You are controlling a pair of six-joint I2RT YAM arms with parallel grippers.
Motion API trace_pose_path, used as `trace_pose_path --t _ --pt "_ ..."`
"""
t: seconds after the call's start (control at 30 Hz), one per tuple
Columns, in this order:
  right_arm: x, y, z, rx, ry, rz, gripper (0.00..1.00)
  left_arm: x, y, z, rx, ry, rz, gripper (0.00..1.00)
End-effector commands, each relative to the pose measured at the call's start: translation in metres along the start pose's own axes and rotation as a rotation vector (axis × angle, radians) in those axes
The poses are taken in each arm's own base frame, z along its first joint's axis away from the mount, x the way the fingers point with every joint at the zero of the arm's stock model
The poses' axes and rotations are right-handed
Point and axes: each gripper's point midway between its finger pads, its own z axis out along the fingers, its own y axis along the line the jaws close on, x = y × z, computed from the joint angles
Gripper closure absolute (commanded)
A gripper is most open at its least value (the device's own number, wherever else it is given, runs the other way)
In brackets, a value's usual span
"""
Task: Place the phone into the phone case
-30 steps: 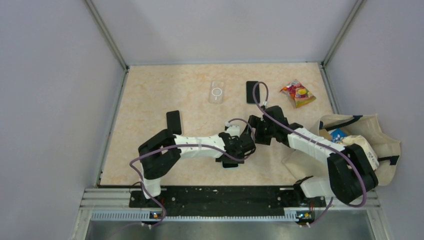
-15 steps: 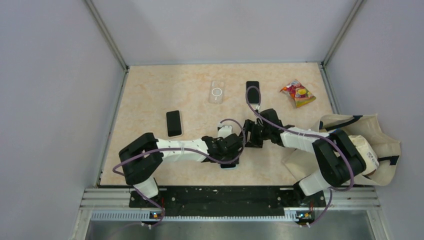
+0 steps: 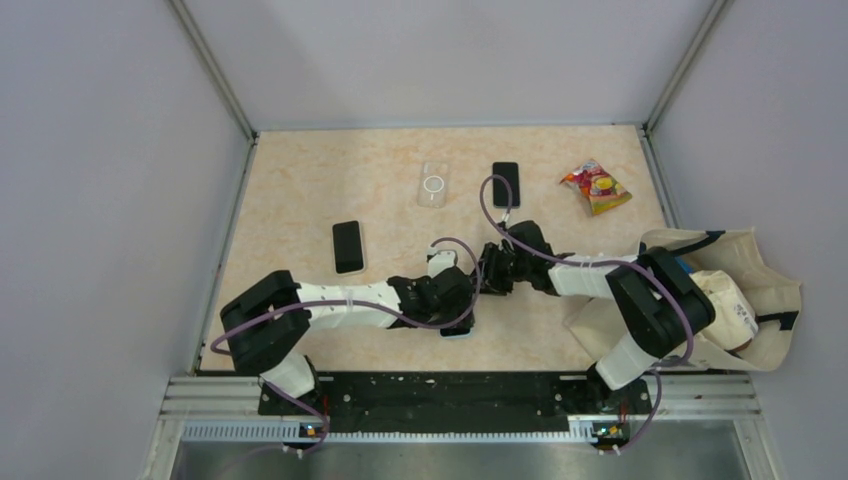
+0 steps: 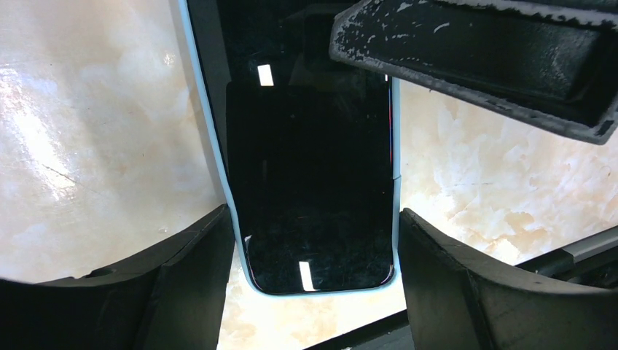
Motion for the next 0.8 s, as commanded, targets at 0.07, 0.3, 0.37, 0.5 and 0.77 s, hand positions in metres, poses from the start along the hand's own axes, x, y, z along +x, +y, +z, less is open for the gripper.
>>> trace_pose_path --t 0.07,0.3,0.37,0.5,0.77 --pt "-0.006 0.004 0.006 0.031 -0.063 -0.038 0.79 0.015 0.008 0.0 0.018 0.052 -0.007 0.65" --pt "-0.008 -0.012 0.002 0.252 -0.153 -0.17 1.0 0.016 0.01 0.001 0.013 0.05 -0.012 0.66" --pt "-0.011 -0.024 -0.001 0.366 -0.198 -0.217 1.0 0.015 0.01 0.001 0.012 0.048 -0.014 0.66" --pt "0.001 -0.034 0.0 0.44 -0.201 -0.256 1.0 0.016 0.012 0.002 0.009 0.048 -0.02 0.67" --pt "0.001 0.001 0.014 0.2 -0.156 -0.186 0.46 0.019 0.017 -0.002 0.023 0.04 -0.027 0.69"
